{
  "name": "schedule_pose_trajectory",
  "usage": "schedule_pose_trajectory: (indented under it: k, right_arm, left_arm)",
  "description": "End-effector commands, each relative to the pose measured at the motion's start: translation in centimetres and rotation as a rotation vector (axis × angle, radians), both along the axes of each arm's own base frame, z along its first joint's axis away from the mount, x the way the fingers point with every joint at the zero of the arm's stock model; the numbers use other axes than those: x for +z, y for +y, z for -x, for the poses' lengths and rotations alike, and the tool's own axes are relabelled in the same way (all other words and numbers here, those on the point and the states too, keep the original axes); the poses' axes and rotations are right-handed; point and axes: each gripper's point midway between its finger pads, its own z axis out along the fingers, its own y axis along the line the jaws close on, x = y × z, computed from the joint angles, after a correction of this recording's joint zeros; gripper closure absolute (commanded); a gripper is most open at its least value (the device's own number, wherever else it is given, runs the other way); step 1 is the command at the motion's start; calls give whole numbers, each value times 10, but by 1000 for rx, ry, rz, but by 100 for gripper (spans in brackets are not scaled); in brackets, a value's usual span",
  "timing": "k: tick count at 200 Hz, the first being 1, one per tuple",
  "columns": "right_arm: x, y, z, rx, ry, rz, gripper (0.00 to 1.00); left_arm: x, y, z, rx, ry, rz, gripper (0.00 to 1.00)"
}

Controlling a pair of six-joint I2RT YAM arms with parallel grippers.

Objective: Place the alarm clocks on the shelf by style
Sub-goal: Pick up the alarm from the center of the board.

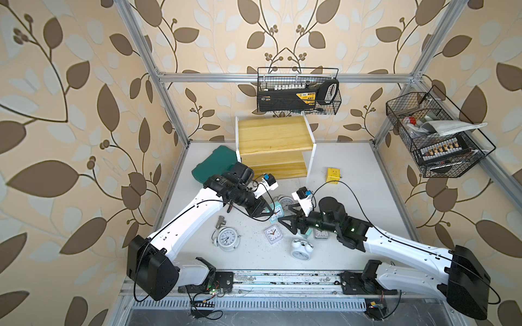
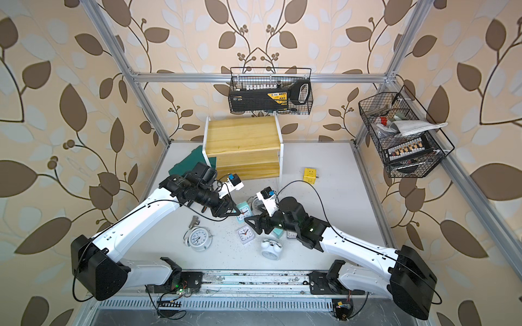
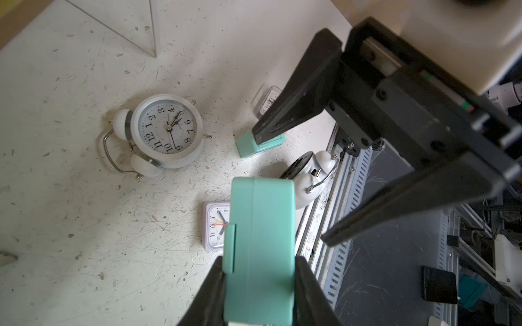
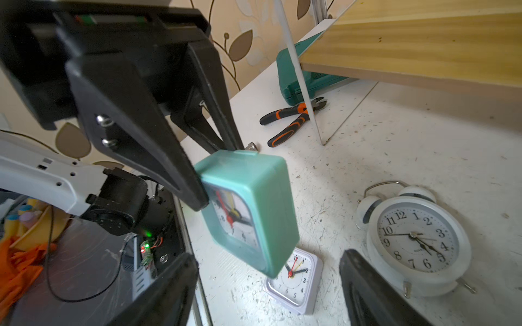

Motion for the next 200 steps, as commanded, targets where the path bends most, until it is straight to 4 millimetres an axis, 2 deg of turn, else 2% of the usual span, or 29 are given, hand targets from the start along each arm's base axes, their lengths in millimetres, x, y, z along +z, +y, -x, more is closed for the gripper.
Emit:
schedule_pose_trajectory:
  k: [1, 43, 76, 139, 200]
  right_arm:
    - [25, -4, -22, -175, -114, 16, 16]
    - [31, 16, -12, -210, -223, 36, 7]
    - [33, 30, -12, -229, -267, 49, 7]
    - [29, 46, -22, -261, -264, 92, 16]
    - [19, 49, -31, -294, -269, 158, 23]
  left_arm:
    - [23, 2, -16, 71, -54, 41, 78]
    - [21, 6, -22, 101, -33, 36, 78]
    - [22, 5, -20, 93, -23, 47, 78]
    - [17, 6, -18, 88, -16, 41, 77]
    - [18, 4, -16, 79, 0, 50, 75]
